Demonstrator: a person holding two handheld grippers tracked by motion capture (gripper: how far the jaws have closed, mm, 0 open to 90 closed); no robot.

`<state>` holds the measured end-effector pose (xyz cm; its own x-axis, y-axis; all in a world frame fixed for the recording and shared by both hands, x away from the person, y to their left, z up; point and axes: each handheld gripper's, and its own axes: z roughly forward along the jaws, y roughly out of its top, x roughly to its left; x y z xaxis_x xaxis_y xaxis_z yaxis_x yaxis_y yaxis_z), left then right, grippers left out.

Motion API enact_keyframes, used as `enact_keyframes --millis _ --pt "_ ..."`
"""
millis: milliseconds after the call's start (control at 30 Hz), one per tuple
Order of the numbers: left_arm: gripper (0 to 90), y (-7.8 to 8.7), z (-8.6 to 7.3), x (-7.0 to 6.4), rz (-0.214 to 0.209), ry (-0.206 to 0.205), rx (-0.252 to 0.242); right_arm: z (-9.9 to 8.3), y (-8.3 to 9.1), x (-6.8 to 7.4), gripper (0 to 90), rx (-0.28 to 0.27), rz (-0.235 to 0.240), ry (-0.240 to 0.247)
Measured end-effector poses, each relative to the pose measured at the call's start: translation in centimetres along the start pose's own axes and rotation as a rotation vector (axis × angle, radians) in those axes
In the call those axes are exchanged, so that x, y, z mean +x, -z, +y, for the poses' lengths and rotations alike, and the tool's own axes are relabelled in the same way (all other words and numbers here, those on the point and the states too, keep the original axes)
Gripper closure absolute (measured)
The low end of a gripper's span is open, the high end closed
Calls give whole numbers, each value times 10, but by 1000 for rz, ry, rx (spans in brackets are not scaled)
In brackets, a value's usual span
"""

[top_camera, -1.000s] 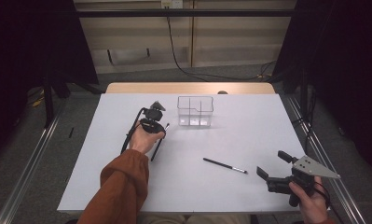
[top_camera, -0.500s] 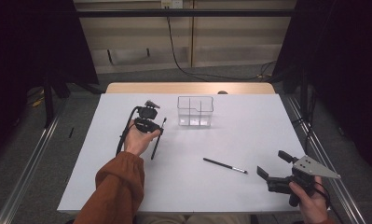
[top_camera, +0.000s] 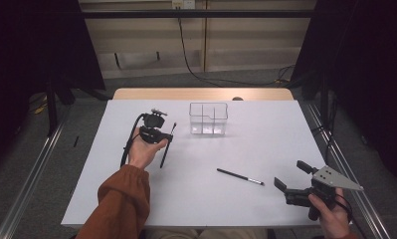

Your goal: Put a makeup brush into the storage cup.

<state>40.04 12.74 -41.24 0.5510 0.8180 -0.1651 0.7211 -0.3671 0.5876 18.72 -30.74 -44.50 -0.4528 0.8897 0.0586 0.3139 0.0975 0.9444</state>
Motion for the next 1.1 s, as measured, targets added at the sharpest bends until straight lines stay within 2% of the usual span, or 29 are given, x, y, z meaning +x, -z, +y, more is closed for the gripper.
enact_keyframes --millis 467,900,933,1100 --pt "839 19 -3 3 -42 8 -163 0 0 0 6 0 -1 -2" --pt "838 31 -11 1 -75 -33 -306 0 0 0 6 -1 0 1" --pt "838 32 -12 0 -80 -27 -319 0 0 0 6 -2 0 2" --pt "838 34 -13 -2 -99 -43 -346 0 1 0 6 -4 0 2"
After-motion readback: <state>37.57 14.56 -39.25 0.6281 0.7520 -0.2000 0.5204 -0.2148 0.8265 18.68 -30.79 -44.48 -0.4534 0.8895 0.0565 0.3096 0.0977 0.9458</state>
